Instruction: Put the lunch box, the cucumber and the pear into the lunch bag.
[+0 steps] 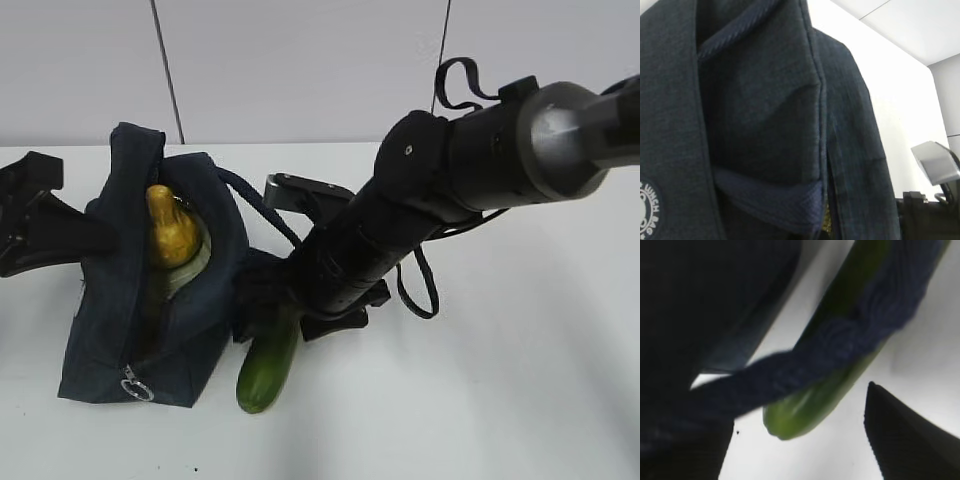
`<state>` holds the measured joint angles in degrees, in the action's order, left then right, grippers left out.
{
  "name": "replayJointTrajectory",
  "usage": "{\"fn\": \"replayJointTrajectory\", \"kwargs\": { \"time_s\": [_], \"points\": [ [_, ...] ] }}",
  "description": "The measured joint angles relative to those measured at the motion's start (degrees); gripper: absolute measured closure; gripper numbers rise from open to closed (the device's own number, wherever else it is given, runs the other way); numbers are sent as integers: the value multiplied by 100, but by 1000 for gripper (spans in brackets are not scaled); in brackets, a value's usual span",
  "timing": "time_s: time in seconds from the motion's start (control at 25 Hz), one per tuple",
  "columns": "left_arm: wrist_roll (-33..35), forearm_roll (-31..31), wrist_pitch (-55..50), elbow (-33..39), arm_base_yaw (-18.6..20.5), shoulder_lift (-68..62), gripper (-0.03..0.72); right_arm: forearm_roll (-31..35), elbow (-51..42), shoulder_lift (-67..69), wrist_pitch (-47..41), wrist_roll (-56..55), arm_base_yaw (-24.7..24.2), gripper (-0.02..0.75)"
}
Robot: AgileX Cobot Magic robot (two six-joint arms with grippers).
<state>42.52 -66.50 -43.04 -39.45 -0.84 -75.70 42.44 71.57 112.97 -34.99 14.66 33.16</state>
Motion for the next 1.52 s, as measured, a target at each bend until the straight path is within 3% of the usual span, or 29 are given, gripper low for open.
{"fn": "replayJointTrajectory", "kwargs": {
  "time_s": [0.28, 0.64, 1.04, 1.36, 1.52],
  "points": [
    [7, 0, 13, 0, 0, 0, 703, -73, 546, 356, 131, -200, 0, 87],
    [116, 0, 19, 0, 0, 0, 703, -1813, 1177, 793, -419, -1706, 0, 93],
    [176, -6, 66, 0, 0, 0, 703, -2079, 1813, 1187, -917, -2261, 0, 115],
    [176, -17, 75, 0, 0, 0, 703, -2821, 2129, 1405, -1748, -2402, 0, 152],
    [176, -24, 75, 0, 0, 0, 703, -3200, 2283, 1408, -2084, -2414, 0, 239]
  ]
}}
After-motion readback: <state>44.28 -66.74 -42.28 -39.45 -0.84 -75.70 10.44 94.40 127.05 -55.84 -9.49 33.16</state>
